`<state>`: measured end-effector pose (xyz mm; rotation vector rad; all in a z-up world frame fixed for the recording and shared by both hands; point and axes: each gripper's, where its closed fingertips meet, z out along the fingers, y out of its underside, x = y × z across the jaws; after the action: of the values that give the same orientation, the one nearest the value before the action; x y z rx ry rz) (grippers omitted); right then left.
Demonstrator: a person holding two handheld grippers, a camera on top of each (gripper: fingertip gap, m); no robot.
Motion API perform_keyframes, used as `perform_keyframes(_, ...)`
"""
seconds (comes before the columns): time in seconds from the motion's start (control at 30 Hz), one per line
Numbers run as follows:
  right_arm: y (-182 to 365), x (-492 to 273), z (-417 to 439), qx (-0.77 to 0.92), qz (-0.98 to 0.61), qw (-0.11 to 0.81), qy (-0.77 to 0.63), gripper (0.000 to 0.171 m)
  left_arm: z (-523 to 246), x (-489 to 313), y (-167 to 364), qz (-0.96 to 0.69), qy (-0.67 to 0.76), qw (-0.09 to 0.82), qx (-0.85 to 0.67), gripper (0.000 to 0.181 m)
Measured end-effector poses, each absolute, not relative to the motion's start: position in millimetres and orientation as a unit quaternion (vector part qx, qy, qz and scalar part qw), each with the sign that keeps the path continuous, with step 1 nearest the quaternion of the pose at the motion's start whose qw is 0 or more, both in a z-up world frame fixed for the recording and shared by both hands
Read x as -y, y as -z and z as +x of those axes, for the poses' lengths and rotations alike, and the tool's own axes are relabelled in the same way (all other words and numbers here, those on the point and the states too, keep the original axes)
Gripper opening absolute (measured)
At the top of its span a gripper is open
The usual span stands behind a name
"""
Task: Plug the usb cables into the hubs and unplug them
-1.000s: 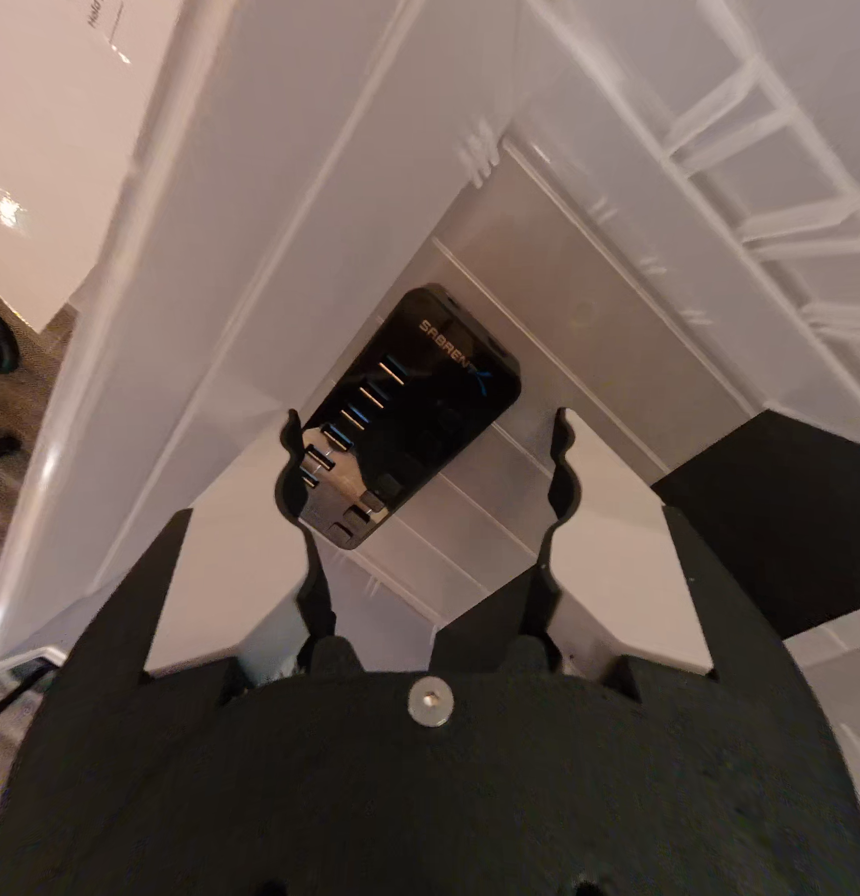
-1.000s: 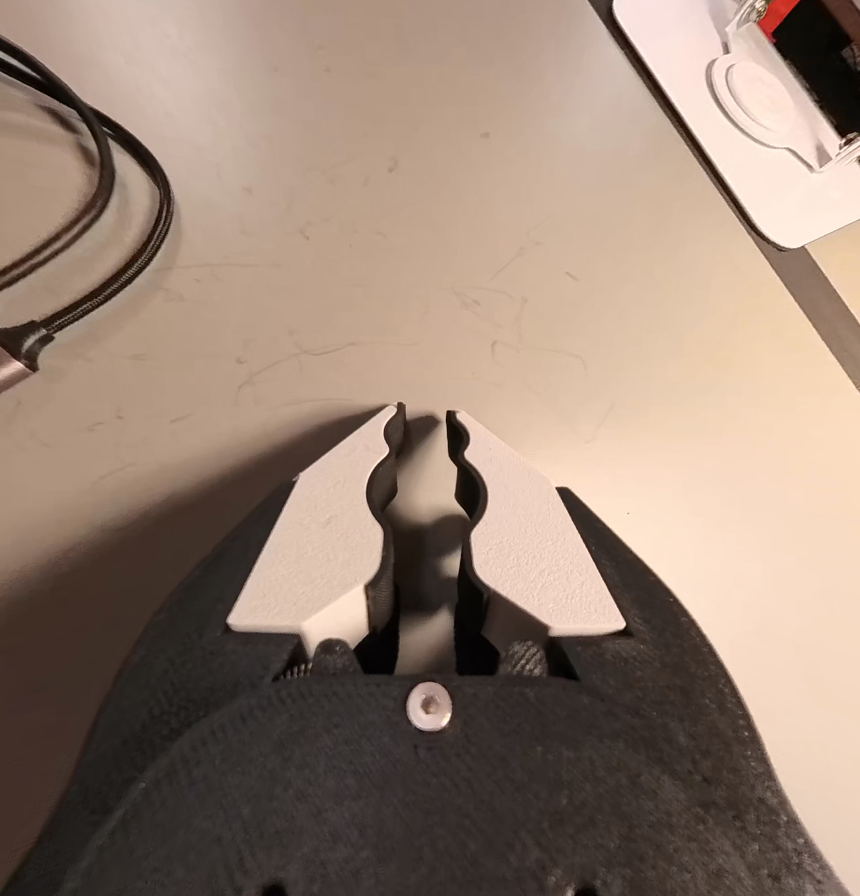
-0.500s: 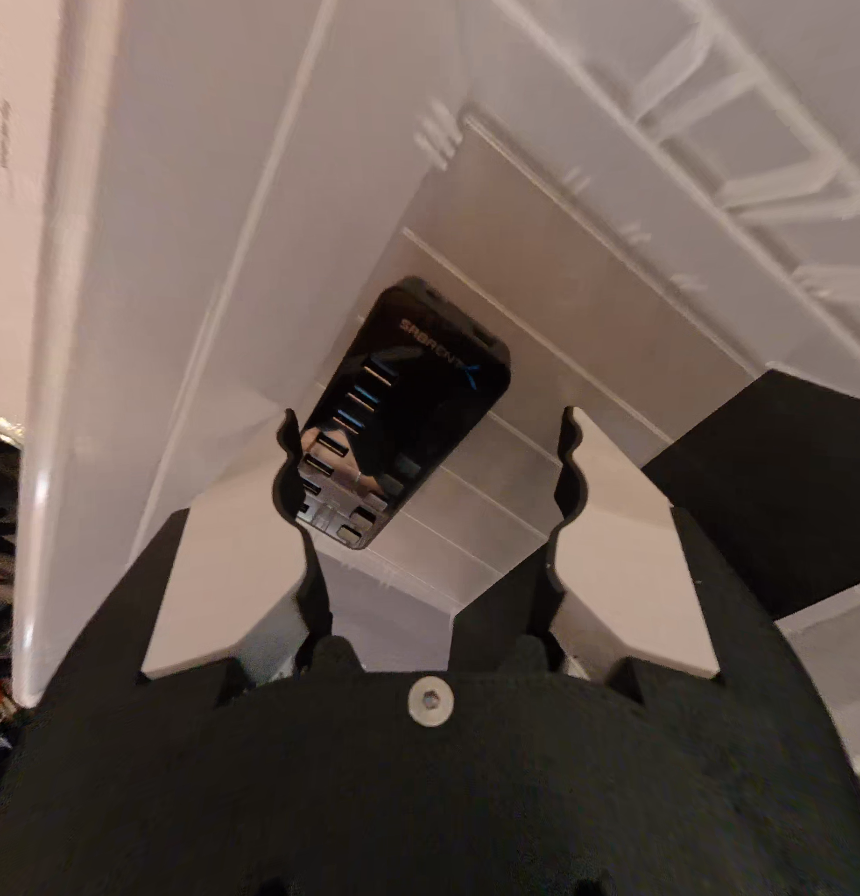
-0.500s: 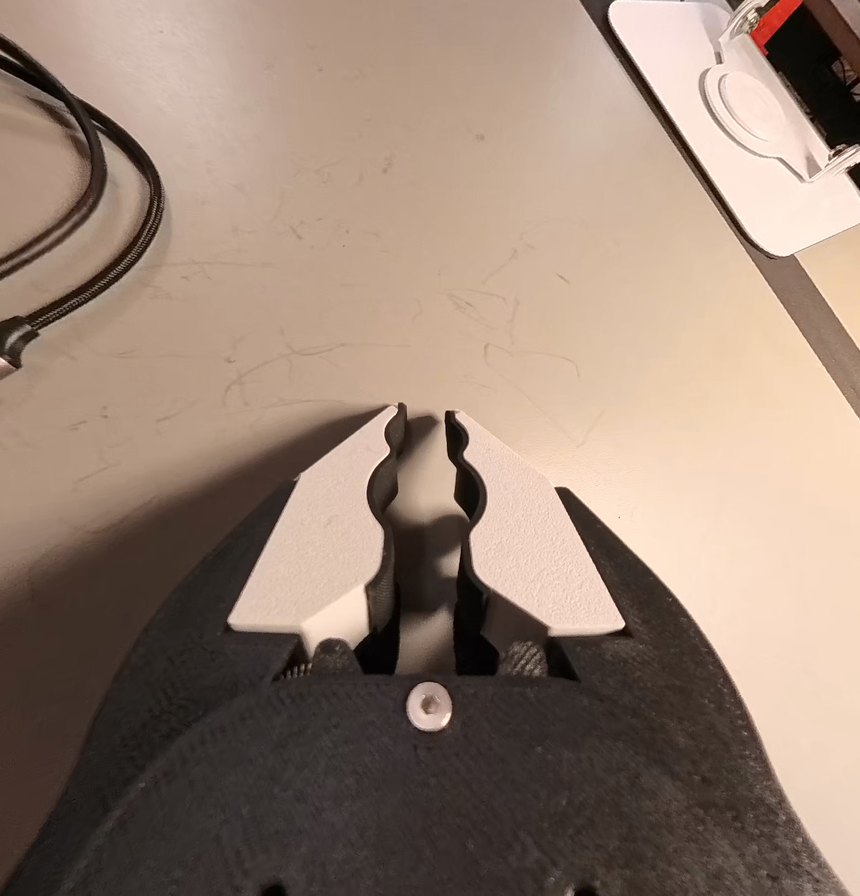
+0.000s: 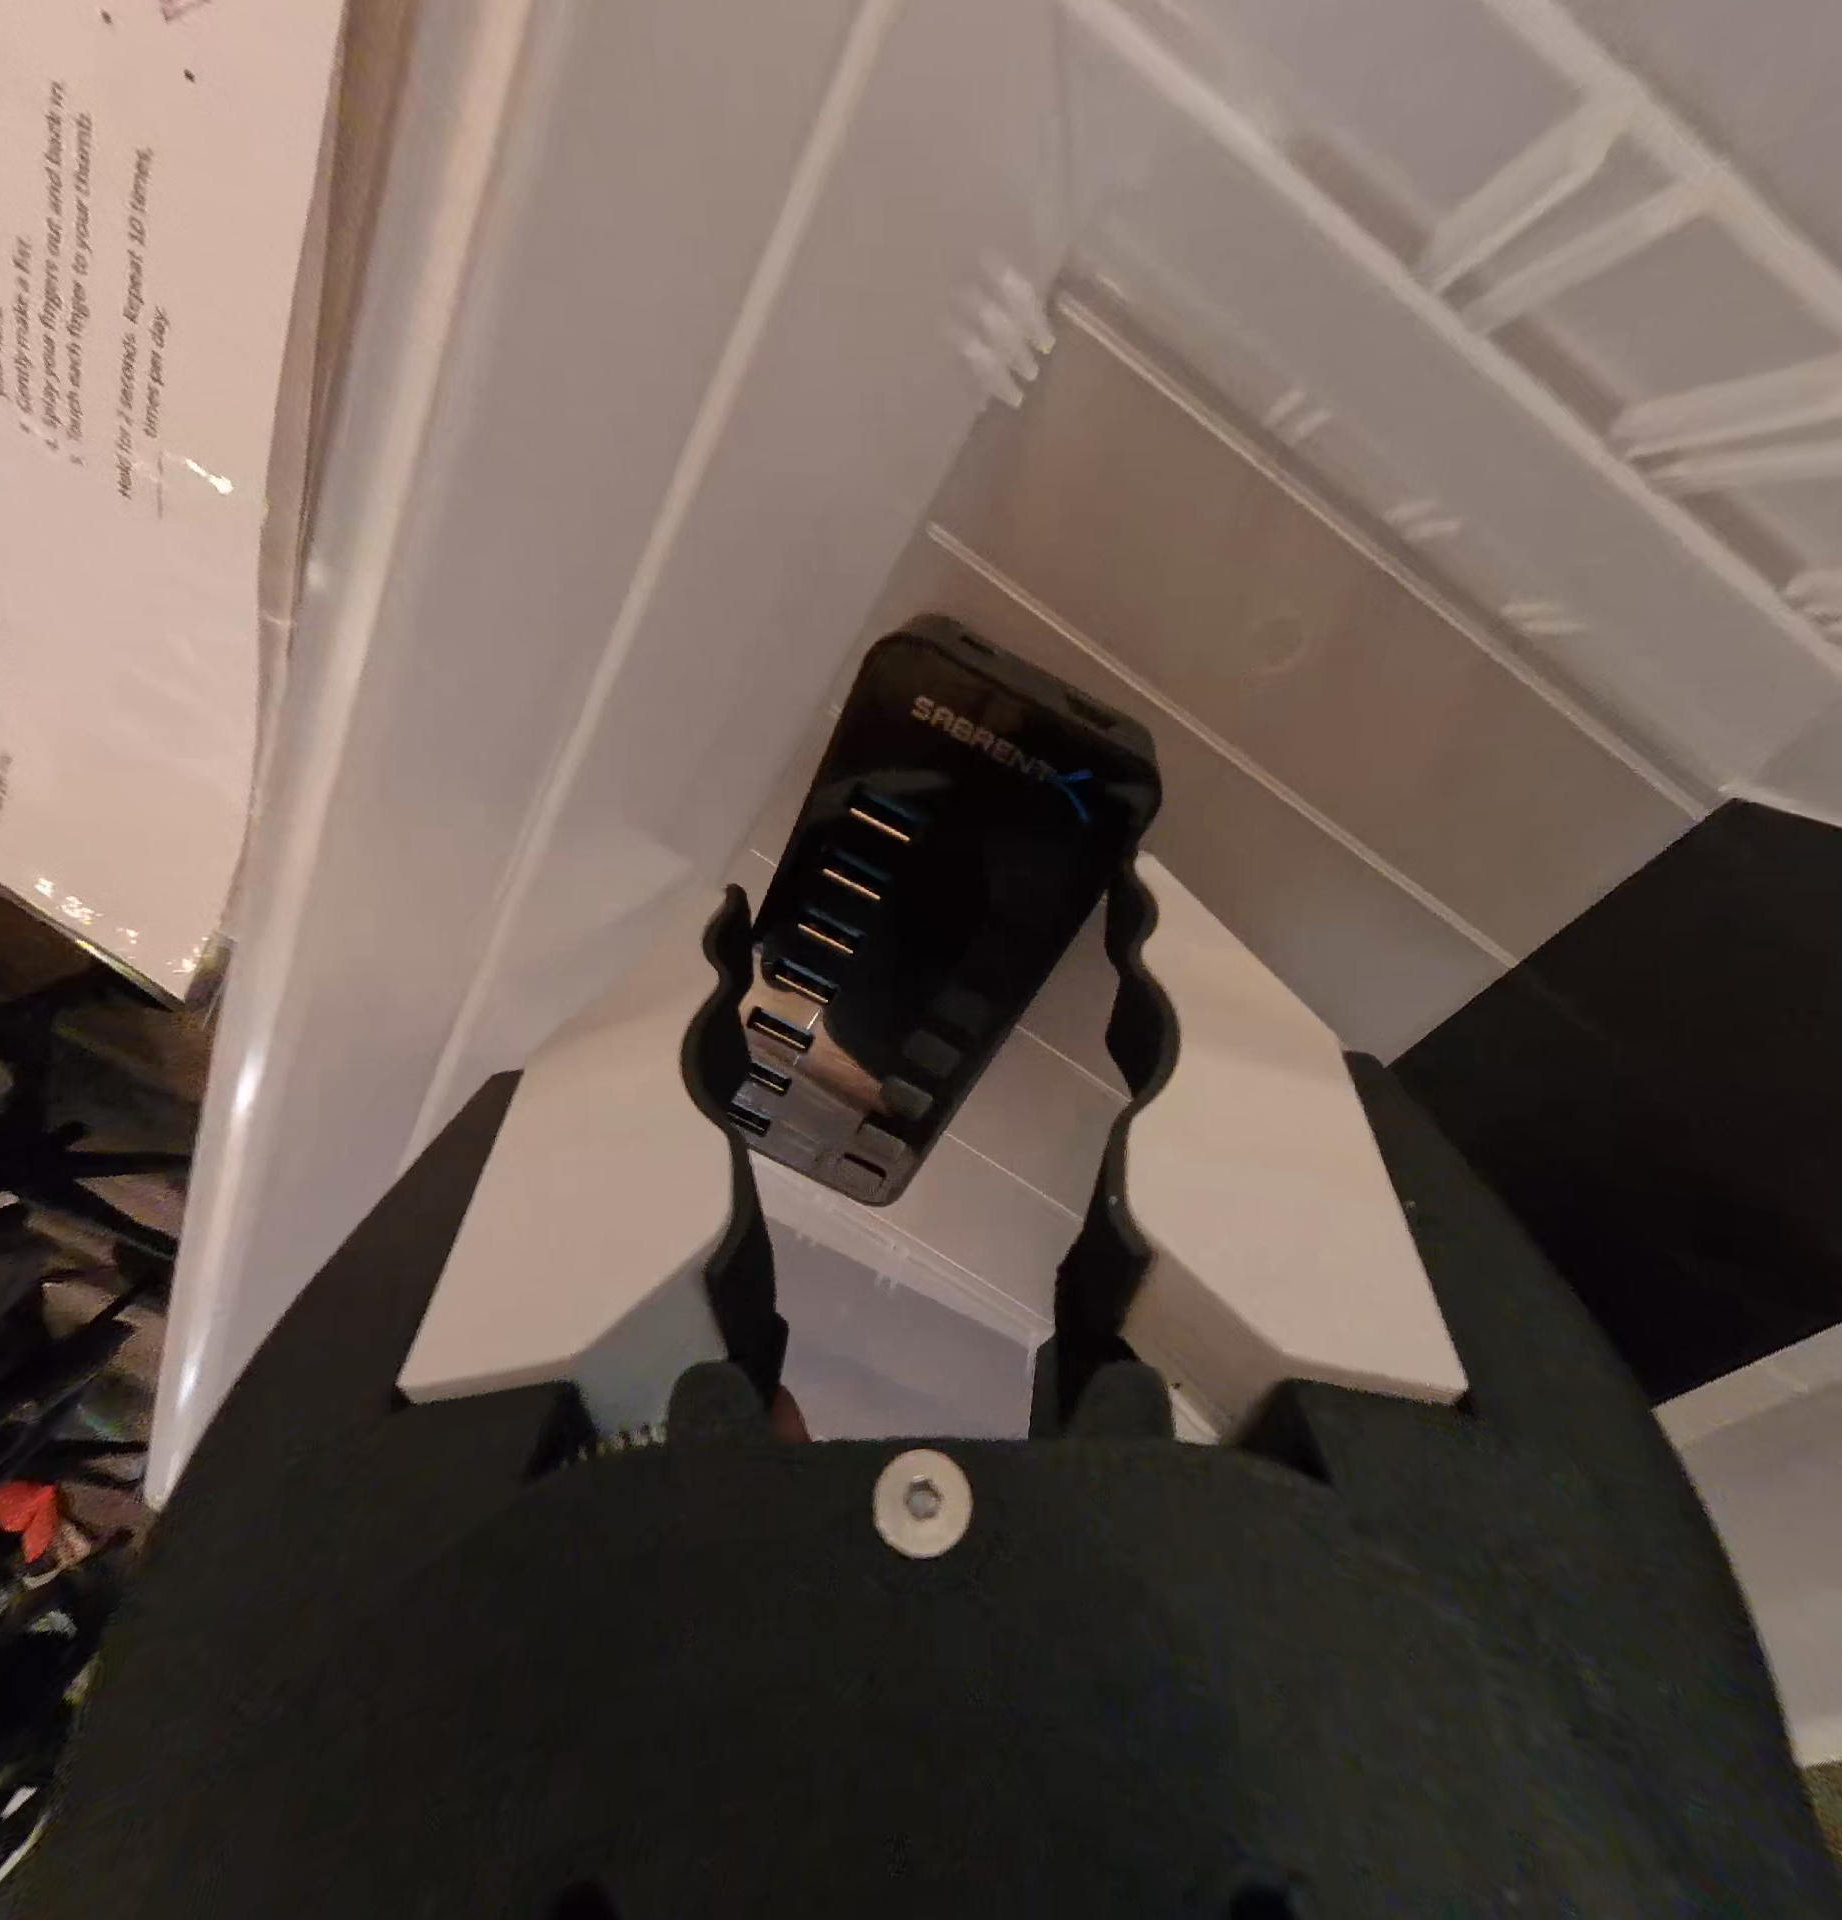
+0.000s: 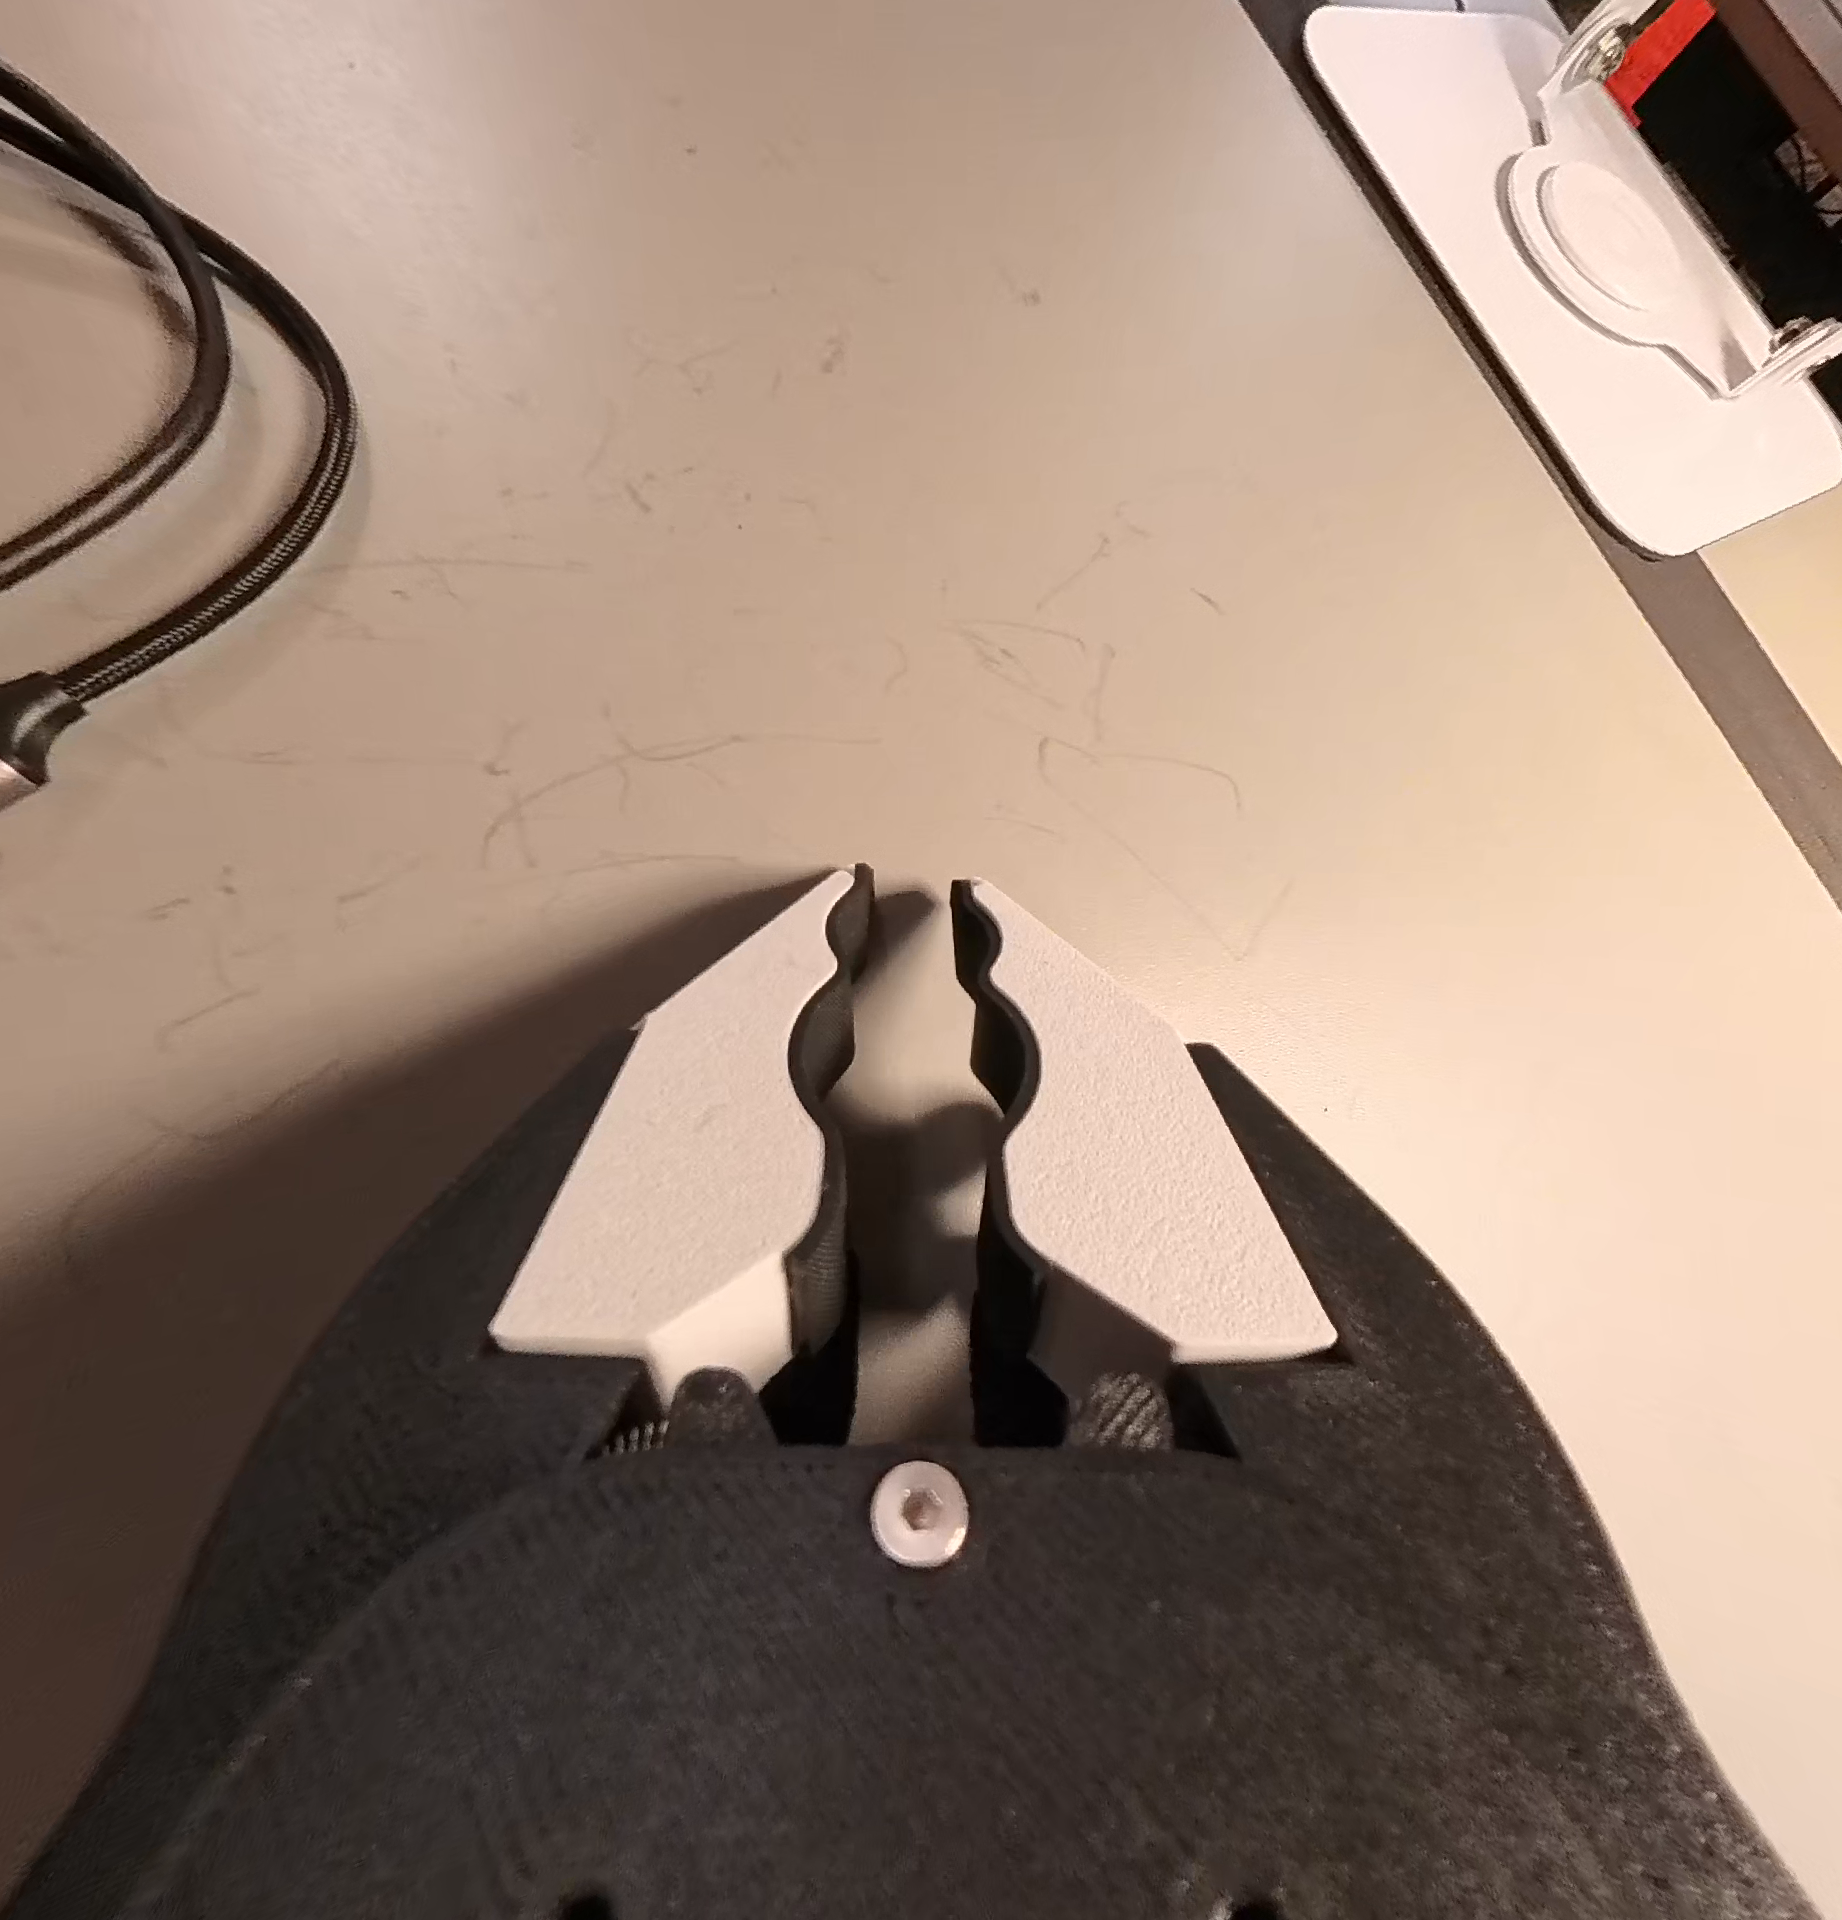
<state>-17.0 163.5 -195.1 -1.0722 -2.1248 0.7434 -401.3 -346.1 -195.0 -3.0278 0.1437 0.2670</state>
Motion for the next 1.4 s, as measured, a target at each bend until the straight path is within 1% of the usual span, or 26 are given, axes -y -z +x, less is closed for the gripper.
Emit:
perform_keyframes(0.13, 195, -163, -17, 0.808, -0.408, 0.317, -0.283, 0.016, -398, 349, 191, -0.991, -0.110, 0.034, -0.064, 0.065)
perform_keyframes(0.23, 195, -163, -16, 0.809, -0.405, 0.317, -0.284, 0.015, -397, 347, 177, -0.987, -0.136, 0.061, -0.060, 0.061)
perform_keyframes(0.37, 195, -161, -15, 0.813, -0.394, 0.321, -0.283, 0.013, -392, 340, 149, -0.974, -0.169, 0.148, -0.032, 0.060)
perform_keyframes(0.53, 195, -161, -11, 0.816, -0.387, 0.321, -0.285, 0.013, -373, 321, 98, -0.928, -0.203, 0.313, -0.009, 0.060)
perform_keyframes(0.67, 195, -162, -10, 0.817, -0.385, 0.321, -0.285, 0.013, -350, 306, 49, -0.886, -0.232, 0.401, -0.023, 0.059)
perform_keyframes(0.73, 195, -162, -11, 0.816, -0.386, 0.324, -0.284, 0.014, -330, 291, 25, -0.869, -0.238, 0.431, -0.048, 0.059)
perform_keyframes(0.9, 184, -166, -22, 0.796, -0.381, 0.377, -0.280, 0.027, -261, 222, -16, -0.832, -0.214, 0.493, -0.138, 0.059)
perform_keyframes(1.0, 156, -147, -32, 0.758, -0.384, 0.397, -0.347, 0.031, -214, 168, -24, -0.804, -0.169, 0.539, -0.184, 0.059)
perform_keyframes(1.1, 124, -116, -40, 0.724, -0.370, 0.398, -0.425, 0.038, -164, 108, -19, -0.772, -0.102, 0.587, -0.220, 0.058)
perform_keyframes(1.23, 101, -74, -45, 0.711, -0.334, 0.385, -0.485, 0.061, -96, 25, -3, -0.725, 0.012, 0.644, -0.244, 0.059)
perform_keyframes(1.33, 91, -61, -43, 0.710, -0.305, 0.398, -0.494, 0.081, -53, -31, 17, -0.705, 0.084, 0.661, -0.242, 0.059)
perform_keyframes(1.4, 87, -61, -36, 0.709, -0.287, 0.407, -0.499, 0.084, -29, -59, 34, -0.702, 0.117, 0.657, -0.248, 0.058)
